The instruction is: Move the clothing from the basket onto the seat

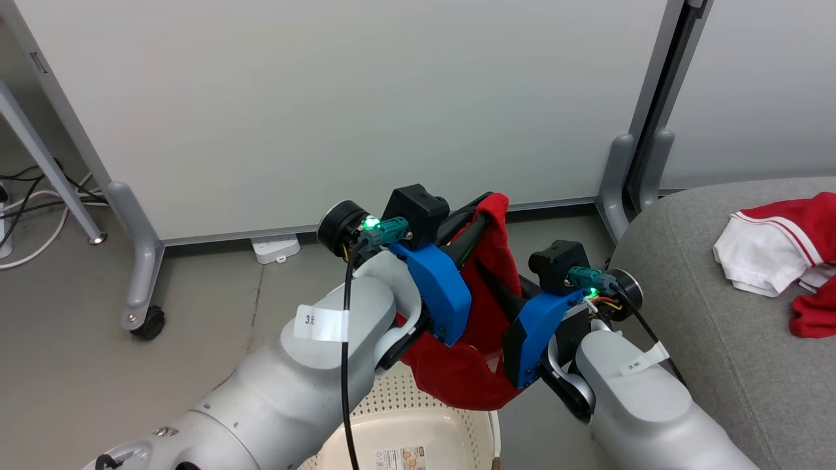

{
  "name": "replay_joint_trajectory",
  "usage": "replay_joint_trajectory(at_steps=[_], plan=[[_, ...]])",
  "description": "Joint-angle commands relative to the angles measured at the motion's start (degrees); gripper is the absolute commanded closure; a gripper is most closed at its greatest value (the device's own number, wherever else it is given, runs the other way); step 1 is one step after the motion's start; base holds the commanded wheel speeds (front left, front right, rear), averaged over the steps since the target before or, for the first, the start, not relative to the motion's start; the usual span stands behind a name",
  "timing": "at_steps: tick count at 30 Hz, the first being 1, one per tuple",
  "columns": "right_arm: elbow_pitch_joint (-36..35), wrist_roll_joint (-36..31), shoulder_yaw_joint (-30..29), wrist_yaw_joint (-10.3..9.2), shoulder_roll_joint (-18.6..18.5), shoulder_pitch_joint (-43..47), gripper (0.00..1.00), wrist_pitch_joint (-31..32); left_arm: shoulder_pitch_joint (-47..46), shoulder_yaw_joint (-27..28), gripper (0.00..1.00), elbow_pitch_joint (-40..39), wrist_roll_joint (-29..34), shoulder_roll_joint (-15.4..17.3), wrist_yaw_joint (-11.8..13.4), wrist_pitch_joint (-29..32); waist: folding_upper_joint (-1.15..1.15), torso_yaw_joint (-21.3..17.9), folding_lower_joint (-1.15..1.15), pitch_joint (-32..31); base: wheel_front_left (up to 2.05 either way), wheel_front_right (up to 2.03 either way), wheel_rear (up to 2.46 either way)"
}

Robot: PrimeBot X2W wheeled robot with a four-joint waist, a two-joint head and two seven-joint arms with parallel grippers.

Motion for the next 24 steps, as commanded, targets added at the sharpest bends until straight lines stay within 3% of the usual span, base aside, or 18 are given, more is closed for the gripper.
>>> replay_joint_trajectory(at_steps=[1, 20, 21, 22, 23, 24], plan=[[0.8, 0.8, 0.5, 0.01, 0.3, -0.9, 1.0, -0.7, 0.2, 0.1, 1.0, 0.1, 0.2, 0.0, 0.0, -0.3, 0.0, -0.1, 0.0, -0.1, 0.0, 0.0, 0.0], [6.2, 7.3, 5.3, 0.01, 0.5, -3.7, 1.0, -4.3, 1.1, 0.9, 1.0, 1.2, 0.4, 0.0, 0.0, -0.3, 0.0, -1.7, 0.0, -0.6, 0.0, 0.0, 0.0], [6.2, 7.7, 5.4, 0.01, 0.5, -3.9, 1.0, -4.5, 1.2, 1.0, 0.76, 1.2, 0.3, 0.0, 0.0, -0.3, 0.0, -1.7, 0.0, -0.6, 0.0, 0.0, 0.0], [6.2, 7.9, 5.5, 0.01, 0.5, -4.0, 1.0, -4.5, 1.4, 1.1, 0.29, 1.2, 0.4, 0.0, 0.0, -0.3, 0.0, -1.7, 0.0, -0.6, 0.0, 0.0, 0.0], [6.1, 8.2, 5.6, 0.01, 0.5, -4.1, 1.0, -4.8, 1.6, 1.3, 0.0, 1.2, 0.7, 0.1, 0.0, -0.3, 0.0, -1.8, 0.0, -0.6, 0.0, 0.0, 0.0], [6.0, 8.6, 5.5, 0.01, 0.5, -4.2, 1.0, -5.0, 2.1, 1.7, 0.0, 1.2, 1.0, 0.3, 0.0, -0.3, 0.0, -1.8, 0.0, -0.6, 0.0, 0.0, 0.0]])
